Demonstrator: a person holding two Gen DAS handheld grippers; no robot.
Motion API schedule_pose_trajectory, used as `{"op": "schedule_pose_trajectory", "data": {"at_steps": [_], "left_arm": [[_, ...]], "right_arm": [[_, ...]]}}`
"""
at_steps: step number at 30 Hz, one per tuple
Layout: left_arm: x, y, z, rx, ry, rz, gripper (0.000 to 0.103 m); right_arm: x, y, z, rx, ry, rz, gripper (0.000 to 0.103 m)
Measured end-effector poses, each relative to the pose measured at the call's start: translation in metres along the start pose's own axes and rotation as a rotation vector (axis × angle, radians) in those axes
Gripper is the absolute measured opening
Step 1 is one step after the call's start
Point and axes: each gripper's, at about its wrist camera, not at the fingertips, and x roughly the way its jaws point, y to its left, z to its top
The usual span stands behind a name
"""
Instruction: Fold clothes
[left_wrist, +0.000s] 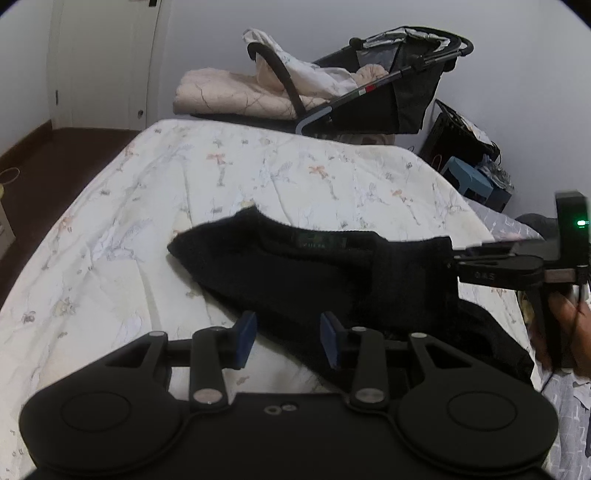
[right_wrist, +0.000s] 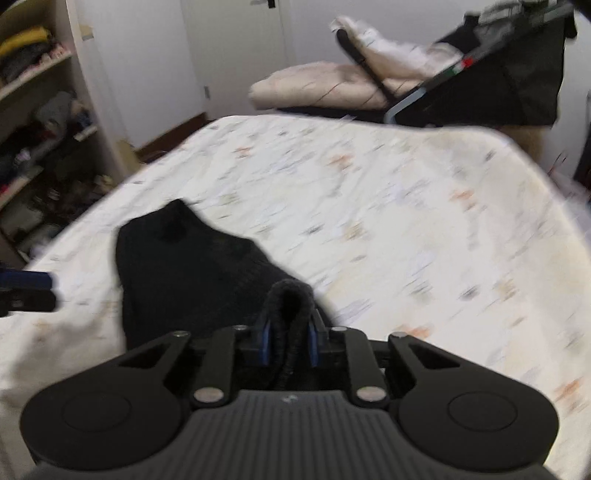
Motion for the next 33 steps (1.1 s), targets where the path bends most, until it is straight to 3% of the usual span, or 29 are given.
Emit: {"op": "schedule_pose_trajectory", "data": {"at_steps": [1, 8, 12, 14, 17, 18, 20, 22, 23, 24, 27, 30, 32, 33], "left_arm": [[-0.002, -0.001, 0.002, 0.009, -0.013, 0.004, 0.037], [-0.003, 0.001, 0.002, 0.014, -0.051, 0.026, 0.037], [0.005, 0.0, -0.002, 0.011, -0.028, 0.019, 0.037], [0.011, -0.002, -0.004, -0.006, -0.004, -0.01, 0.038], [0.018, -0.004, -0.006, -0.031, 0.022, -0.019, 0.038], [0.02, -0.004, -0.006, -0.034, 0.027, -0.022, 0.038], [0.027, 0.001, 0.0, -0.06, 0.01, -0.007, 0.038], [0.04, 0.005, 0.013, -0.027, -0.014, -0.011, 0.038], [0.048, 0.005, 0.021, 0.02, -0.029, -0.015, 0.038], [0.054, 0.005, 0.025, 0.051, -0.036, -0.018, 0.038], [0.102, 0.004, 0.044, 0.291, 0.005, 0.001, 0.038], [0.13, 0.009, 0.056, 0.334, 0.056, -0.065, 0.04], [0.153, 0.017, 0.064, 0.316, 0.108, -0.11, 0.033], [0.161, 0.02, 0.067, 0.306, 0.124, -0.13, 0.019]], "right_arm": [[0.005, -0.001, 0.005, -0.101, 0.003, -0.067, 0.021], [0.035, -0.083, 0.04, -0.228, 0.042, -0.299, 0.021], [0.073, -0.119, 0.063, -0.208, 0.084, -0.361, 0.023], [0.094, -0.119, 0.063, -0.208, 0.116, -0.366, 0.023], [0.145, -0.109, 0.048, -0.23, 0.274, -0.374, 0.025], [0.143, -0.106, 0.046, -0.228, 0.264, -0.377, 0.025], [0.136, -0.107, 0.044, -0.192, 0.25, -0.36, 0.026], [0.118, -0.12, 0.043, -0.065, 0.232, -0.271, 0.049], [0.097, -0.126, 0.038, 0.0, 0.213, -0.242, 0.053], [0.071, -0.127, 0.029, 0.042, 0.19, -0.199, 0.055], [0.006, -0.117, -0.001, 0.1, 0.173, -0.187, 0.056], [-0.041, -0.113, -0.03, 0.206, 0.172, -0.169, 0.056], [-0.06, -0.109, -0.045, 0.243, 0.176, -0.155, 0.057], [-0.068, -0.101, -0.054, 0.245, 0.184, -0.162, 0.057]]}}
